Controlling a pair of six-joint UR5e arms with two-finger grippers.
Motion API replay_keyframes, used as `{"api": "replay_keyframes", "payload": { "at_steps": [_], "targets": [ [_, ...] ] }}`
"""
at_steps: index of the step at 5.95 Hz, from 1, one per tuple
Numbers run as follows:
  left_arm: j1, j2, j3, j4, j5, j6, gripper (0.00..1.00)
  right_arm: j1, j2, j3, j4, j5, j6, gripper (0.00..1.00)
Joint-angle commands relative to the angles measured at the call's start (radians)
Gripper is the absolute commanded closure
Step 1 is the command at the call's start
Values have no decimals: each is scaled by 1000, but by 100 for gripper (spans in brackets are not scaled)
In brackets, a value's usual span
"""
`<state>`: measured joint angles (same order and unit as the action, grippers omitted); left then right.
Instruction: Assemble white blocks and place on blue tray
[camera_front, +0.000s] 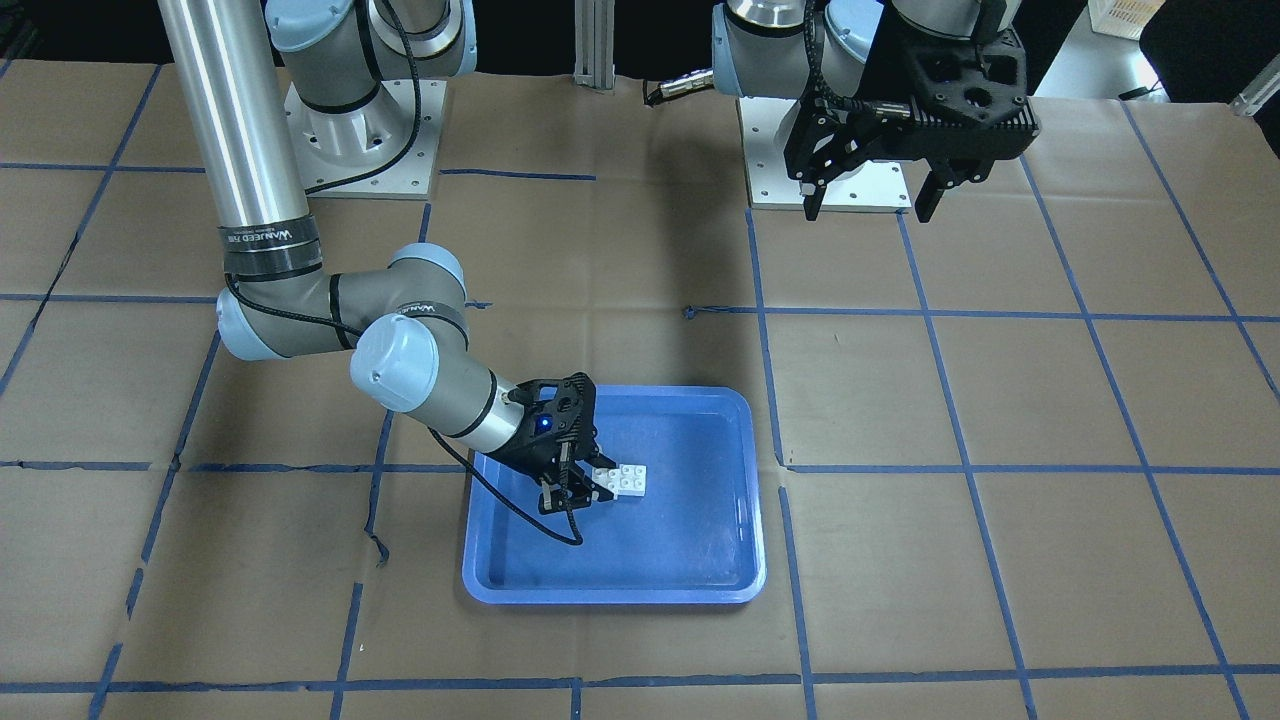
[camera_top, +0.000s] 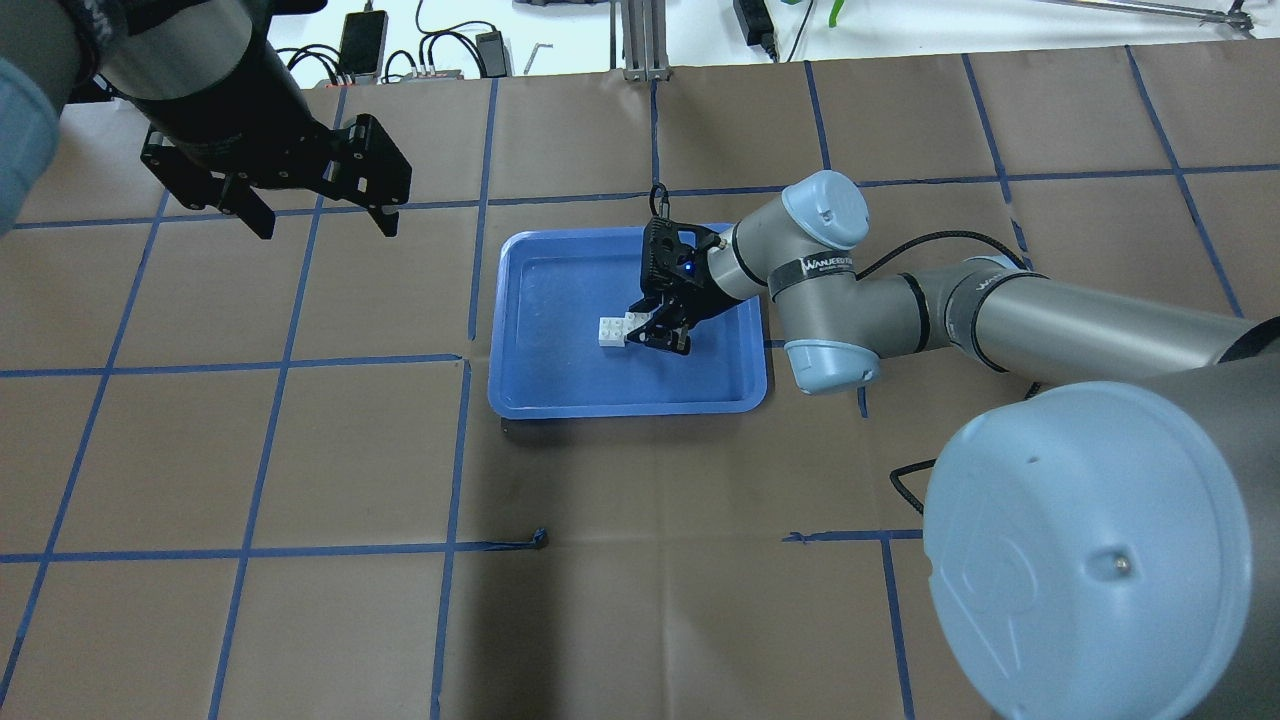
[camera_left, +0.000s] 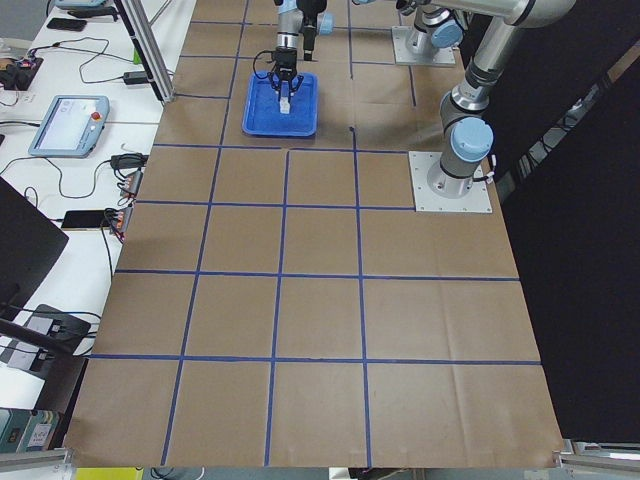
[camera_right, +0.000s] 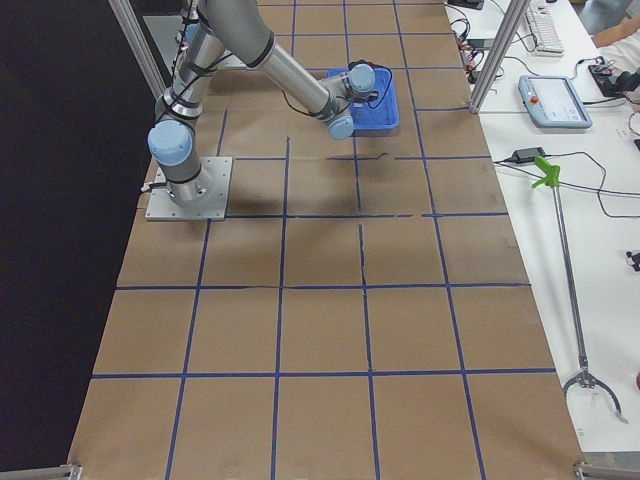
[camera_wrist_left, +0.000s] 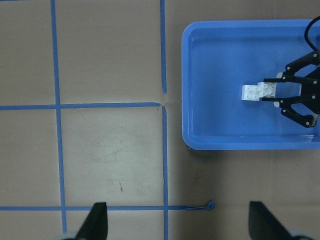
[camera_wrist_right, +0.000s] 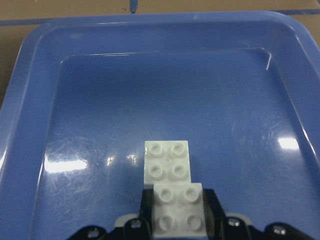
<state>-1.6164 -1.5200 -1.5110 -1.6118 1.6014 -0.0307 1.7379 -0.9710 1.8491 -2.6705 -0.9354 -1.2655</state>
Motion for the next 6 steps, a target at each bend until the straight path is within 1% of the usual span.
{"api": "replay_keyframes", "payload": {
  "at_steps": [1, 6],
  "targets": [
    [0, 1, 3, -2, 2, 0, 1, 0, 0, 1, 1, 0, 2, 60],
    [0, 4, 0, -5, 5, 2, 1, 0, 0, 9, 1, 1, 12, 60]
  ]
}}
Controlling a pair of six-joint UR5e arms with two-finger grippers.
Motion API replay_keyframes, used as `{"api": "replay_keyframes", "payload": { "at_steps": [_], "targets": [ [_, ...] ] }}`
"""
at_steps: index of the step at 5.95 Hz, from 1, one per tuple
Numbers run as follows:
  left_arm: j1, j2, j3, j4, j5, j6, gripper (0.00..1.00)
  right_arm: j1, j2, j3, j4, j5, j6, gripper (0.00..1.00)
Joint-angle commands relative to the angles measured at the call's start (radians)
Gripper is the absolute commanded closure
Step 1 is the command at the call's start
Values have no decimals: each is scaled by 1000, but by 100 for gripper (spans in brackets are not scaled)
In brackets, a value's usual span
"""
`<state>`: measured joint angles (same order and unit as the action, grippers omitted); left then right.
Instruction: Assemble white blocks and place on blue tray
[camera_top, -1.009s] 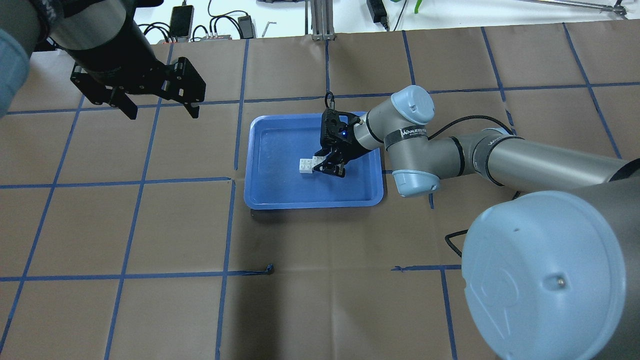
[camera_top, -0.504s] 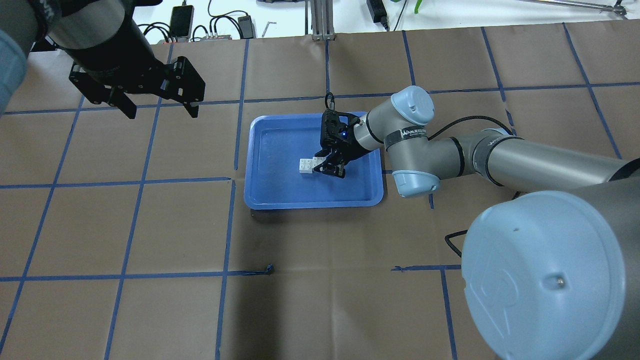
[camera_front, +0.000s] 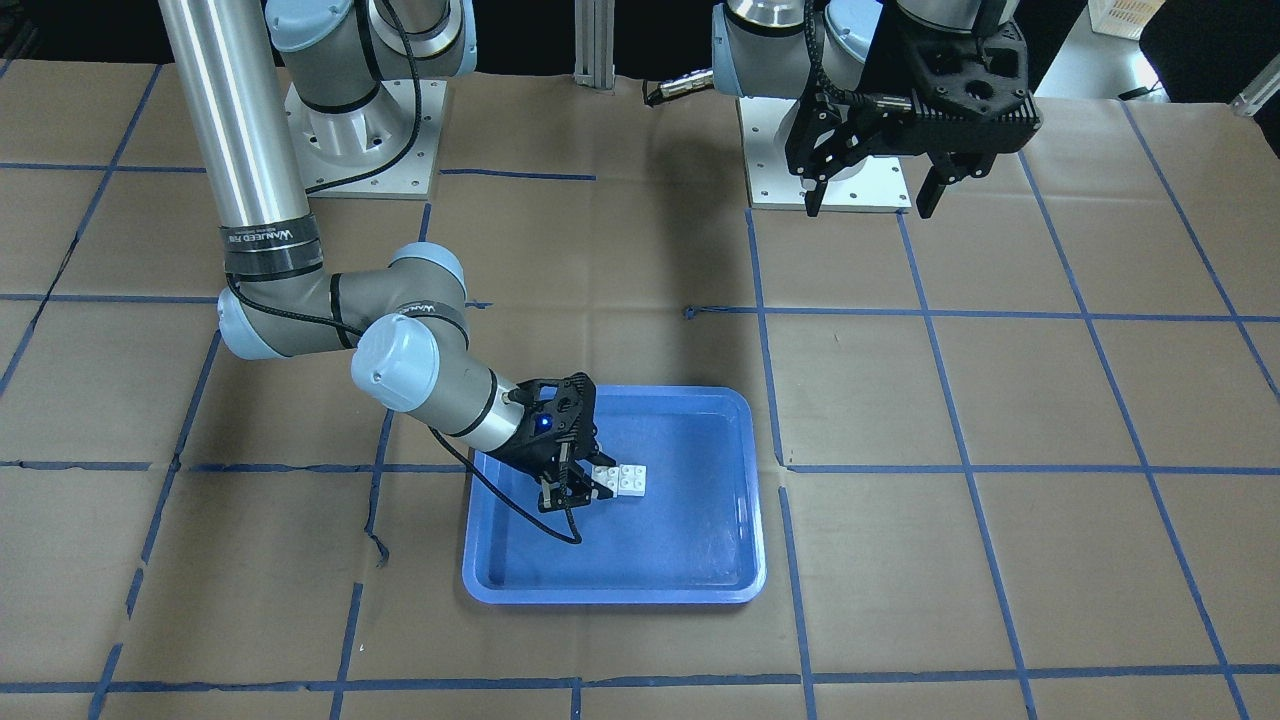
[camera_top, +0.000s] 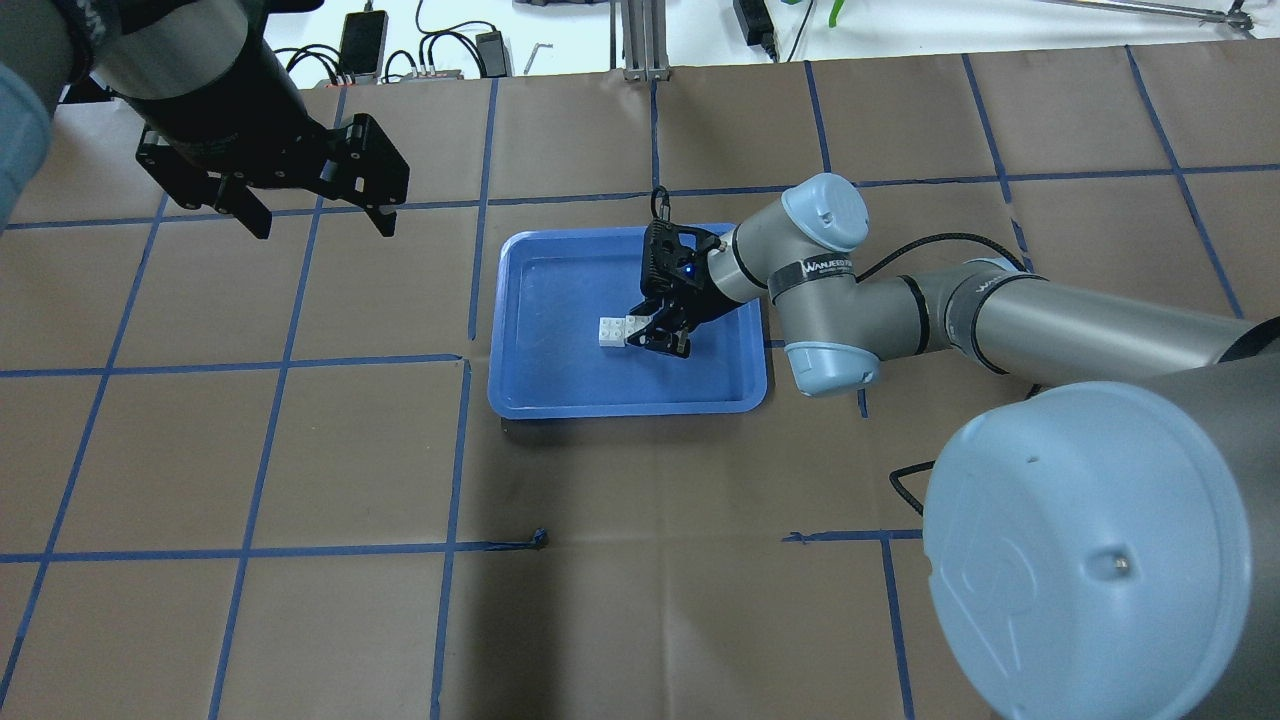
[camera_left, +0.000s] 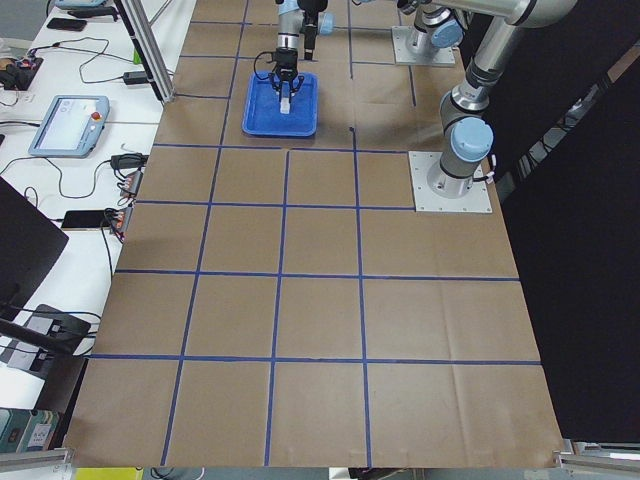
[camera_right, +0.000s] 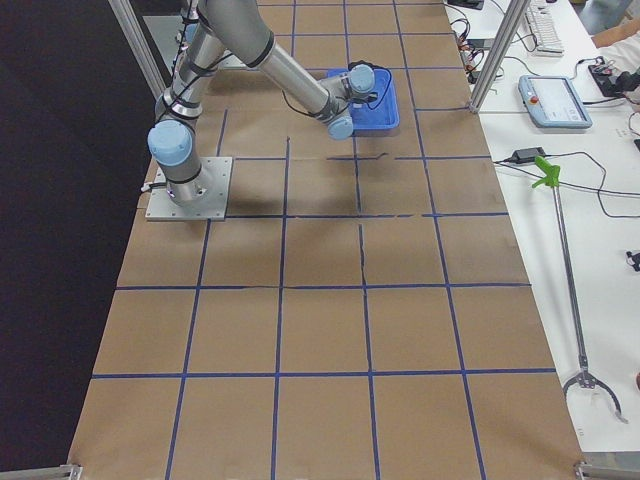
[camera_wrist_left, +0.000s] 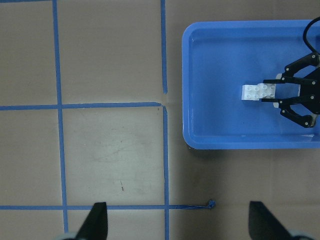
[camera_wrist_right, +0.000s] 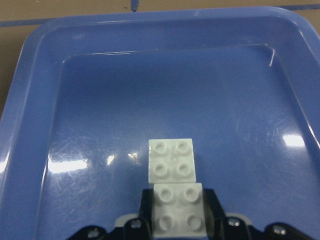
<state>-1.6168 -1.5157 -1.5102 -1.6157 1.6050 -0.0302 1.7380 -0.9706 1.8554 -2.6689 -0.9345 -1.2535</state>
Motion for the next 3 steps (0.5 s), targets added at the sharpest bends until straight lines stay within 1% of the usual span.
{"api": "replay_keyframes", "payload": {
  "at_steps": [1, 3],
  "targets": [
    [0, 3, -2, -4, 1, 0, 1, 0, 0, 7, 0, 0, 0, 60],
    [-2, 3, -2, -4, 0, 0, 1, 0, -2, 7, -2, 0, 0, 59]
  ]
}}
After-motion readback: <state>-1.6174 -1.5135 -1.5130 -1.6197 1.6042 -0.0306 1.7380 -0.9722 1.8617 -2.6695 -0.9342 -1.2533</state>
